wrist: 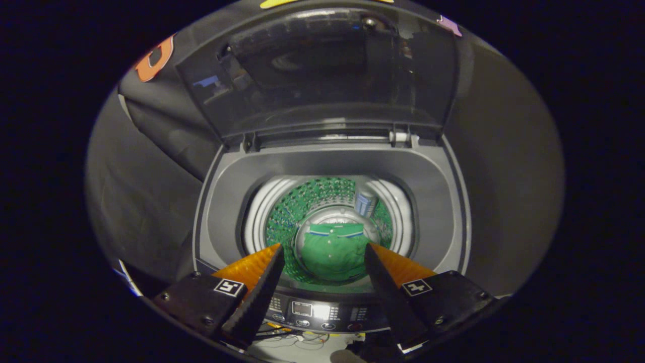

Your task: Put the clothes into the washing machine and then close the washing machine lid.

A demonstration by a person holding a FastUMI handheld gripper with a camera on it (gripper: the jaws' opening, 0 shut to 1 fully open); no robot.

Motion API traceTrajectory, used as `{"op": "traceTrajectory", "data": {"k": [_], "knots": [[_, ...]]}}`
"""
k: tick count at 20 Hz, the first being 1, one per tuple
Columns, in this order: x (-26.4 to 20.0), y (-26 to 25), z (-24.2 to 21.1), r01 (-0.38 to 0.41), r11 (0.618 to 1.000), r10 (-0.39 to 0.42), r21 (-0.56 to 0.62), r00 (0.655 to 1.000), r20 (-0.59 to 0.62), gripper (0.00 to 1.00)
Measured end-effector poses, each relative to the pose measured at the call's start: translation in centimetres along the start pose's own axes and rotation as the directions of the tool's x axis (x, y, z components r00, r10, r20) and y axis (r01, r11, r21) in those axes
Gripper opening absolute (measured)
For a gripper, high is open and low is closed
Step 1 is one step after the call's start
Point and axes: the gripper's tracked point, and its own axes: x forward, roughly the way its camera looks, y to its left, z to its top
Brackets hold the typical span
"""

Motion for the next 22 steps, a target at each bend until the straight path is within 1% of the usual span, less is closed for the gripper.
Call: {"op": "traceTrajectory", "data": {"k": [4,8,11,14,16,19,20,21,22], "knots": [[-3.7,-0.4,2.6,-0.001,0.999,0.007,-0.05,0.994,0.112,0.99],[-8.5,-0.6,5.7,0.013,0.994,0.014,-0.106,0.969,0.245,0.99],[-12.4,-0.5,8.4,0.025,0.99,0.026,-0.141,0.936,0.351,0.99],[-17.2,0.3,11.4,0.029,0.987,0.047,-0.16,0.89,0.453,0.99],[-20.0,1.1,12.9,0.026,0.986,0.06,-0.164,0.864,0.5,0.98],[-22.1,1.8,15.3,0.028,0.984,0.076,-0.174,0.824,0.561,0.98],[-22.8,2.0,16.3,0.035,0.984,0.077,-0.177,0.806,0.588,0.99],[-23.3,2.4,17.1,0.035,0.984,0.079,-0.176,0.795,0.601,0.99],[-23.7,2.8,17.8,0.027,0.985,0.084,-0.172,0.792,0.605,0.99]]}}
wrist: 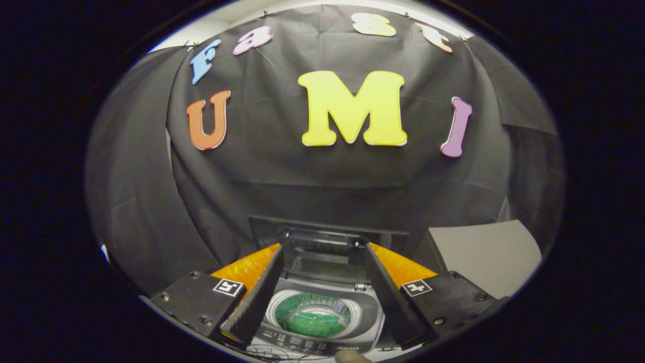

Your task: Put the clothes into the washing machine and then close the washing machine lid.

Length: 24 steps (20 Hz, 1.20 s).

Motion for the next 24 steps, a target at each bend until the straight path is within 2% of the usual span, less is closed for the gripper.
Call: {"op": "traceTrajectory", "data": {"k": [5,10,16,24], "knots": [[2.9,0.5,3.1,0.011,0.999,-0.011,0.042,1.0,0.019,0.99],[7.0,0.8,5.2,0.044,0.997,-0.043,0.069,0.999,-0.015,0.99],[13.5,0.4,4.4,0.108,0.99,-0.096,0.088,0.987,-0.129,0.99],[19.9,-0.7,0.2,0.175,0.983,-0.146,0.063,0.936,-0.32,0.99]]}}
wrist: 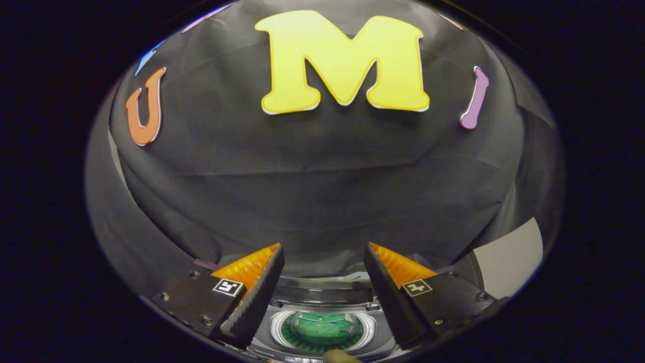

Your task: Put the clothes into the washing machine and then close the washing machine lid.

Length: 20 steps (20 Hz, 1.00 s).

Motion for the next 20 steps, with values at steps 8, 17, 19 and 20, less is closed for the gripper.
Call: {"op": "traceTrajectory", "data": {"k": [8,17,19,20], "knots": [[1.2,-0.1,-2.2,0.011,1.0,-0.011,0.005,0.998,-0.06,1.0],[-0.5,-0.2,-3.3,0.003,1.0,-0.001,-0.018,0.998,0.064,1.0],[-1.0,-0.3,-3.8,-0.006,1.0,0.008,-0.015,0.996,0.094,1.0],[-1.3,-0.2,-3.9,-0.011,1.0,0.013,-0.022,0.994,0.112,1.0]]}}
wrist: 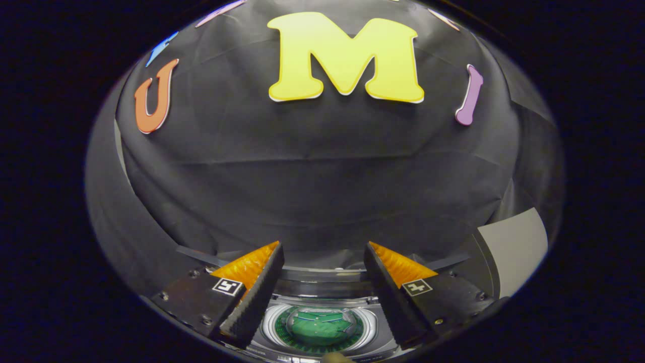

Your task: Put the clothes into the washing machine and then close the washing machine lid.

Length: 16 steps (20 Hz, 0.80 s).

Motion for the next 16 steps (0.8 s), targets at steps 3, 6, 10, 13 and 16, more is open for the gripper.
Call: {"op": "traceTrajectory", "data": {"k": [3,6,10,13,16], "knots": [[-1.0,0.2,-0.9,-0.018,1.0,0.019,-0.02,0.999,0.041,1.0],[-2.1,0.2,-2.0,-0.034,0.999,0.035,-0.016,0.998,0.059,1.0],[-3.5,0.3,-3.5,-0.048,0.999,0.049,-0.025,0.997,0.064,1.0],[-4.6,0.5,-4.7,-0.051,0.998,0.054,-0.047,0.997,0.063,1.0],[-5.5,0.6,-6.1,-0.058,0.997,0.061,-0.055,0.997,0.05,1.0]]}}
